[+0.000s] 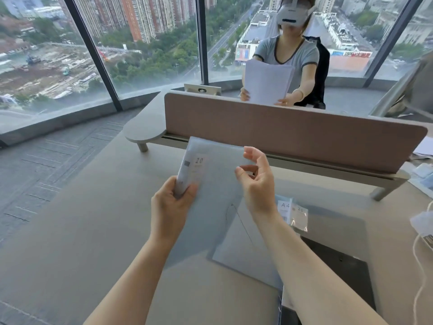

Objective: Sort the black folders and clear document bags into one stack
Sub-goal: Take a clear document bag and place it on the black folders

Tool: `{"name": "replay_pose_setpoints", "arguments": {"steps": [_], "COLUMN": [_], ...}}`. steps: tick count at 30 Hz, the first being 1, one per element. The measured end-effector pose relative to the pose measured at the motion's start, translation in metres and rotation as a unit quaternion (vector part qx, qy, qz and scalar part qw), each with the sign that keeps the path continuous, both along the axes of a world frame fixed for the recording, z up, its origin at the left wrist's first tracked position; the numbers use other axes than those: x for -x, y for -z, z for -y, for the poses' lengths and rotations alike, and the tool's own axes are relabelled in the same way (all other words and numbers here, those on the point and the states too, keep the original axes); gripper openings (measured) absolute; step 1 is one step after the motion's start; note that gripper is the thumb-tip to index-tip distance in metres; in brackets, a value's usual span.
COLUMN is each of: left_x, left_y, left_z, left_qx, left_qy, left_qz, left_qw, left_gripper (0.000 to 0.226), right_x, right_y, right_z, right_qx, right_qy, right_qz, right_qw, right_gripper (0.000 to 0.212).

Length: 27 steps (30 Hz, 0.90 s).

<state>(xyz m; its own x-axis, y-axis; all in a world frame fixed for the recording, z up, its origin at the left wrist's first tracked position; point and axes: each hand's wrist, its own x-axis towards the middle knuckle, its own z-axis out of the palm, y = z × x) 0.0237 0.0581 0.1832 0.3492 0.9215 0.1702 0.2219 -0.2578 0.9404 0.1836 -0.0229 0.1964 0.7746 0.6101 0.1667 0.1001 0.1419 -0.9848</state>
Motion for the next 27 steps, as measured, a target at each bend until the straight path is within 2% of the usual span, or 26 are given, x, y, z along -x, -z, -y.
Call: {"name": "replay_pose_setpoints", "arguments": {"steps": [2,4,6,8,11,14,17,20,27], "left_x": [-0.001,0.0,0.002,0.004,0.005,0.005,0.009,0.015,0.034], "left_y": [-0.014,-0.025,-0.031,-0.031,-0.023,-0.011,0.005,0.023,0.077], "left_z": [-0.004,-0.008,-0.012,-0.015,-0.019,-0.022,-0.027,-0.034,-0.051], "left_qx": [0.031,0.08,0.129,0.159,0.187,0.216,0.237,0.258,0.311], "left_qy": [-0.001,0.015,0.033,0.039,0.039,0.037,0.018,0.001,-0.032], "left_qz": [0.053,0.116,0.151,0.161,0.158,0.159,0.156,0.142,0.089], "left_qw": [0.998,0.99,0.98,0.973,0.969,0.963,0.959,0.956,0.946], "left_gripper": [0.028,0.016,0.006,0.003,0.004,0.005,0.005,0.005,0.007], "right_x": [-0.011,-0.022,-0.03,-0.033,-0.035,-0.036,-0.031,-0.025,-0.011], "right_y": [0.009,0.02,0.031,0.039,0.05,0.062,0.072,0.081,0.113], "right_z": [0.008,0.015,0.022,0.028,0.034,0.04,0.045,0.049,0.045], "right_qx": [0.017,0.062,0.102,0.097,0.101,0.118,0.116,0.159,0.279], "right_qy": [0.041,0.056,0.035,-0.009,-0.063,-0.081,-0.093,-0.102,-0.152], "right_qz": [-0.011,-0.027,-0.061,-0.111,-0.105,-0.135,-0.188,-0.18,-0.146], "right_qw": [0.999,0.996,0.992,0.989,0.987,0.98,0.971,0.965,0.937], "right_gripper": [0.046,0.052,0.055,0.053,0.043,0.043,0.028,0.015,0.022]}}
